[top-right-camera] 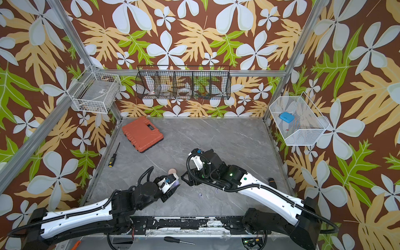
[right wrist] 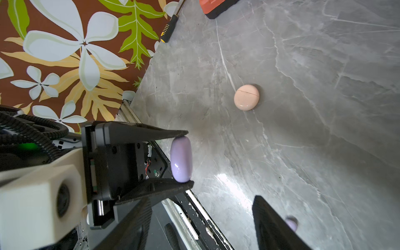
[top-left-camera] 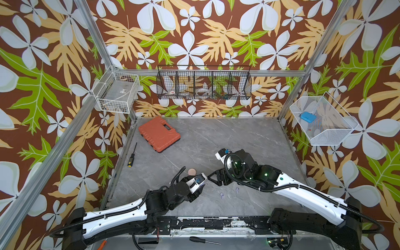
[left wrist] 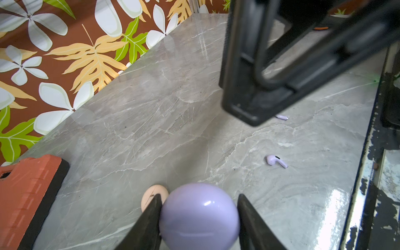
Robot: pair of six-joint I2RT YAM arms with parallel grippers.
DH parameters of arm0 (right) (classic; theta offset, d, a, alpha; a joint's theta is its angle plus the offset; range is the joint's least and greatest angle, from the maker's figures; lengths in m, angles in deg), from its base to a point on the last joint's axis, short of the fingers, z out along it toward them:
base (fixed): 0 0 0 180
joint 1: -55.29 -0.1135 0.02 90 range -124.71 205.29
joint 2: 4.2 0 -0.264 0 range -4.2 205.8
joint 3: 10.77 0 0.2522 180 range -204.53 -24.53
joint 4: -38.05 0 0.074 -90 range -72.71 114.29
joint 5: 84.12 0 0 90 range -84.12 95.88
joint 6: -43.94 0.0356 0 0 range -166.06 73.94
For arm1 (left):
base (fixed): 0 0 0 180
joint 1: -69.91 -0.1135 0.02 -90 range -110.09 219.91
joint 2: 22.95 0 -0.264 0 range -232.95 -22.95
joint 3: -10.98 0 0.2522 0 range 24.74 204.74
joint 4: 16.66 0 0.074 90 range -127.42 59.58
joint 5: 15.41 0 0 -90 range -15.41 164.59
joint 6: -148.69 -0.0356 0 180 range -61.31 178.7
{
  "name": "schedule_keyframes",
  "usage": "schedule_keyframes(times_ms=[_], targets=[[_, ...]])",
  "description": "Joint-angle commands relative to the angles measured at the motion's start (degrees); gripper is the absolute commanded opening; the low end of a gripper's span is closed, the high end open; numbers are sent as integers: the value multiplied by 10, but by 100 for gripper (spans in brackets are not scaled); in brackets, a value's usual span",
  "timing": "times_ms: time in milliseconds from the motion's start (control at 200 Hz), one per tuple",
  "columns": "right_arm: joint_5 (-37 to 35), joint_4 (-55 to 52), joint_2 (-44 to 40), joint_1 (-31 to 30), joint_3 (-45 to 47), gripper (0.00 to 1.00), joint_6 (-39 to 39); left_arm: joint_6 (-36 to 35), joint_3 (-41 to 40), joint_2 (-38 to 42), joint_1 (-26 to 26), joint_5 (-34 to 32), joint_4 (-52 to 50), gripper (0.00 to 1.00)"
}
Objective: Insert wireless bluetooth earbuds into charging case
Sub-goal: Pick up the charging case from the center of the table.
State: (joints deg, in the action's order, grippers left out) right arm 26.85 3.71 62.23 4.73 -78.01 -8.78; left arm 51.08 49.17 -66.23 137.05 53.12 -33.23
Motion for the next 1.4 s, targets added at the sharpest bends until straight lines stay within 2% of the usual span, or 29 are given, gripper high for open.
schedule_keyframes(times_ms=[0, 180, 525, 856, 1181, 1396], targets=[[31, 48, 13, 0, 4, 70, 8, -19, -16, 24, 1, 19, 56, 0], [55, 78, 42, -2, 12, 63, 12, -27, -37, 50, 0, 33, 60, 0], [60, 101, 69, -27, 13, 50, 13, -25, -29, 25, 0, 46, 57, 0], [64, 112, 101, -51, 12, 43, 17, -23, -28, 22, 0, 48, 57, 0], [66, 111, 117, -53, 8, 30, 19, -23, -26, 17, 0, 51, 54, 0], [66, 111, 123, -57, 6, 26, 19, -21, -20, 8, 1, 52, 50, 0]])
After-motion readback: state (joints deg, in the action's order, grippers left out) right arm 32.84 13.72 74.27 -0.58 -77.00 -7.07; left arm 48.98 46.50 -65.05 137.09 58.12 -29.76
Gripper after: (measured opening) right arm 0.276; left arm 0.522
